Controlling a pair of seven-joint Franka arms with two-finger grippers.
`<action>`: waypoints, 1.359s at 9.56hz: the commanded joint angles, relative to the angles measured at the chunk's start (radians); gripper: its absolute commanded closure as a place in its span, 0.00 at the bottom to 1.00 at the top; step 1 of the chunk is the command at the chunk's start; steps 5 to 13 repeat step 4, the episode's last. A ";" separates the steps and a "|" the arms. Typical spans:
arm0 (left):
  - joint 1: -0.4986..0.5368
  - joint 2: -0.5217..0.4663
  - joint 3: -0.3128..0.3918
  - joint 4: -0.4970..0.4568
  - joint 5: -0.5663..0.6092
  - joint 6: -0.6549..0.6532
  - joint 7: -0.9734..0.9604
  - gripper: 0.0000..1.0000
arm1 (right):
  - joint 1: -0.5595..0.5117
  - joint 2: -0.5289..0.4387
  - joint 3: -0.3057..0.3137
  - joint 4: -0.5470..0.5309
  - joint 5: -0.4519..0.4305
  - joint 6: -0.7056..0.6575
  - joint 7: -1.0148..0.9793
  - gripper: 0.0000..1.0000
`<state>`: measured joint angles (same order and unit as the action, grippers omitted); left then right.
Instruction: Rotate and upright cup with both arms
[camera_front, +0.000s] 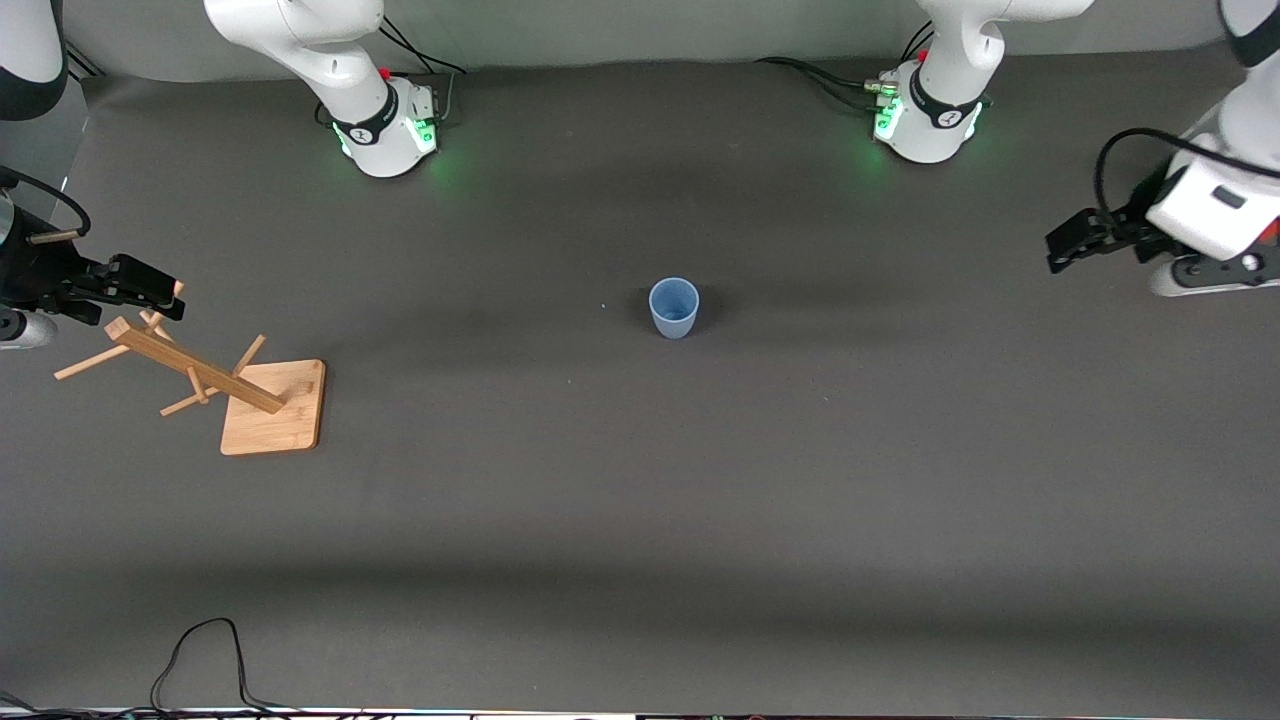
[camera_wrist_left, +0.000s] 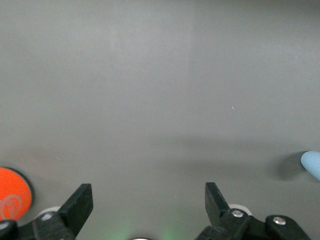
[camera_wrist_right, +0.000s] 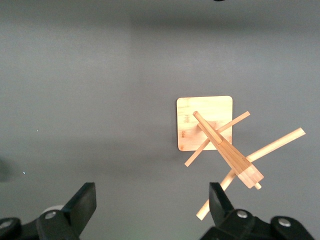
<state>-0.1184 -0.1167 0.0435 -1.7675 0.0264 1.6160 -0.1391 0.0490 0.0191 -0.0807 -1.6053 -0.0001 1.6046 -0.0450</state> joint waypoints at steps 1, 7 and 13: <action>0.002 0.012 -0.001 0.049 0.020 -0.024 0.053 0.00 | 0.008 0.007 -0.002 0.019 -0.015 -0.014 0.023 0.00; 0.002 0.014 -0.001 0.052 0.018 -0.021 0.075 0.00 | 0.008 0.012 -0.002 0.019 -0.015 -0.012 0.022 0.00; 0.002 0.014 -0.001 0.052 0.018 -0.021 0.075 0.00 | 0.008 0.012 -0.002 0.019 -0.015 -0.012 0.022 0.00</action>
